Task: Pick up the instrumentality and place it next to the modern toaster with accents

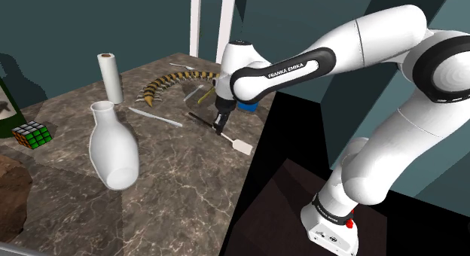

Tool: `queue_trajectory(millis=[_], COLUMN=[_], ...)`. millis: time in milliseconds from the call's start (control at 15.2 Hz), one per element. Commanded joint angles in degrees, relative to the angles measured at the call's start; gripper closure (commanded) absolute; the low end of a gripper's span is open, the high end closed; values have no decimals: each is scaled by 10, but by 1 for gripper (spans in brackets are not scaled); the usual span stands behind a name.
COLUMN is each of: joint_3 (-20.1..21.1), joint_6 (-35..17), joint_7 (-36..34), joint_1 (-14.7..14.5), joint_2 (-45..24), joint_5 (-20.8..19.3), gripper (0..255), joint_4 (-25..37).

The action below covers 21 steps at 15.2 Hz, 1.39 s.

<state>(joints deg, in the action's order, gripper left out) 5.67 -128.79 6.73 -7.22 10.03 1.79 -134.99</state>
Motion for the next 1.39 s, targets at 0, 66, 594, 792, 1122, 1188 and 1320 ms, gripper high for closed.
queue_trajectory(millis=[0, 66, 594, 792, 1122, 1188, 1320], joint_3=[0, 0, -2, -2, -3, -3, -4], joint_6=[17, 25, 89, 113, 152, 160, 175], joint_7=[0, 0, 1, 1, 1, 1, 1], joint_1=[0, 0, 0, 0, 0, 0, 0], joint_2=[9, 12, 35, 41, 49, 50, 52], joint_5=[1, 1, 2, 2, 2, 2, 2], gripper=[255, 255, 255, 255, 255, 255, 255], joint_4=[8, 13, 54, 72, 103, 109, 123])
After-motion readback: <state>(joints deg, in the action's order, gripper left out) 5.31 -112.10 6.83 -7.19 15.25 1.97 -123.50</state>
